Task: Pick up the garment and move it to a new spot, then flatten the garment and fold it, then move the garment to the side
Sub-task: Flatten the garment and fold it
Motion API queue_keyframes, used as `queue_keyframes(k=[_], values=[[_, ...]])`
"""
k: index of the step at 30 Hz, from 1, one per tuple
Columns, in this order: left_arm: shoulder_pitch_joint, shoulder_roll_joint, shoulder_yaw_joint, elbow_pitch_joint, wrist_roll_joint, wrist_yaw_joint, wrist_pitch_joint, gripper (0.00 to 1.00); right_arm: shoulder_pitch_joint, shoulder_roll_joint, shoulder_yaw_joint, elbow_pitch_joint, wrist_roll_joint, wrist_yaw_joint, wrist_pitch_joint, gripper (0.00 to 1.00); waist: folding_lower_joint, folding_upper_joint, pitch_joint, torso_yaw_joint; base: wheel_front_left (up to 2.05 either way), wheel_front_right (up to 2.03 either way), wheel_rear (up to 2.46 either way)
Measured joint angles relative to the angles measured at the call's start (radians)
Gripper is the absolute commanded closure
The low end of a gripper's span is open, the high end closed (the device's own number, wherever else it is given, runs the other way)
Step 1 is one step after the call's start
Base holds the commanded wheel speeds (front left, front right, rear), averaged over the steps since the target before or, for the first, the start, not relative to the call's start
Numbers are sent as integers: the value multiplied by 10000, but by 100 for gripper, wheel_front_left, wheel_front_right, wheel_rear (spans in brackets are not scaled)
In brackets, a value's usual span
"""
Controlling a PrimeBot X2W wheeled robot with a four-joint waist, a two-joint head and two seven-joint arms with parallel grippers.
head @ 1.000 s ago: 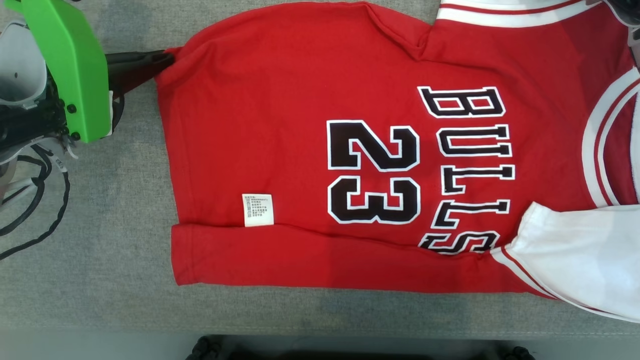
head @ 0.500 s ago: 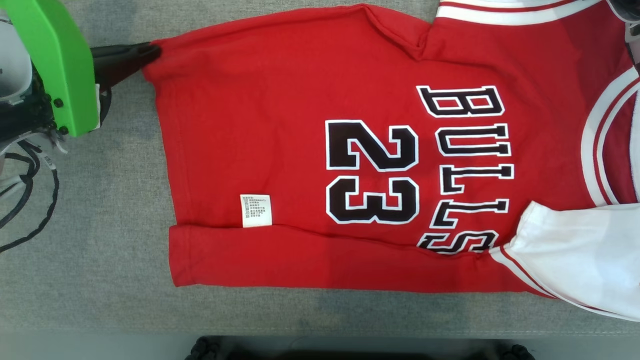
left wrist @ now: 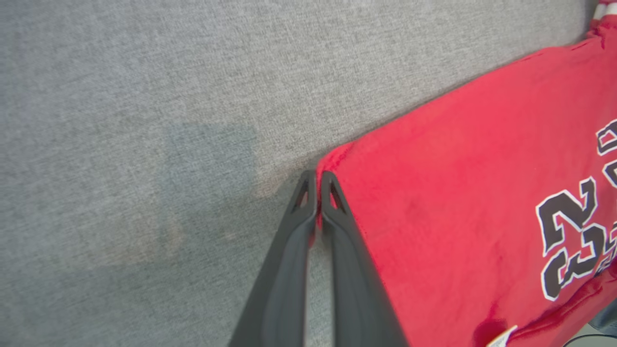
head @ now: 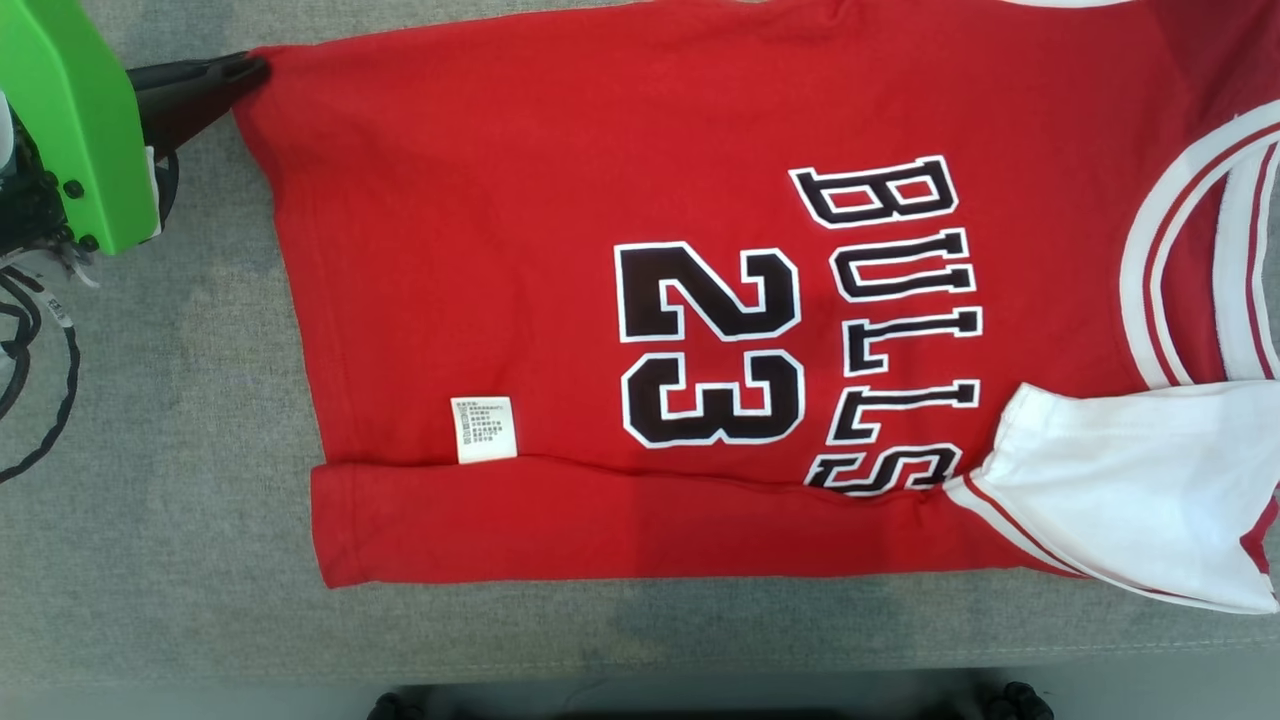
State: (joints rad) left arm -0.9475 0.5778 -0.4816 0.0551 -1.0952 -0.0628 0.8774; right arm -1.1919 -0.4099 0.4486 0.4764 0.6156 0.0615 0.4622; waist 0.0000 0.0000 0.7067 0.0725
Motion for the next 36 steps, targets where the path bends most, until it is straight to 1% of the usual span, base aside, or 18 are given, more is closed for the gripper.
queue_keyframes(k=[6,12,17,22,30,36], values=[[-7,100,121,79,215,-92,-353,100,0,157,35,-117,63,38,-232,100,0,0,-31,-126,0,0,0],[-107,128,242,163,543,-174,-765,100,60,46,13,-215,109,178,-477,100,0,0,-61,-276,0,0,0],[-97,267,236,328,539,-176,-786,100,320,69,42,-295,213,265,-675,100,0,0,-181,-427,0,0,0],[40,278,190,345,539,-255,-886,100,426,35,33,-516,297,366,-1162,100,0,0,-294,-563,0,0,0],[692,311,236,334,500,-349,-1350,100,1284,104,140,-861,593,525,-1795,100,0,0,-705,-752,0,0,0],[1599,322,199,188,330,-439,-1691,100,2409,50,249,-1189,863,527,-2161,100,0,0,-1153,-850,0,0,0]])
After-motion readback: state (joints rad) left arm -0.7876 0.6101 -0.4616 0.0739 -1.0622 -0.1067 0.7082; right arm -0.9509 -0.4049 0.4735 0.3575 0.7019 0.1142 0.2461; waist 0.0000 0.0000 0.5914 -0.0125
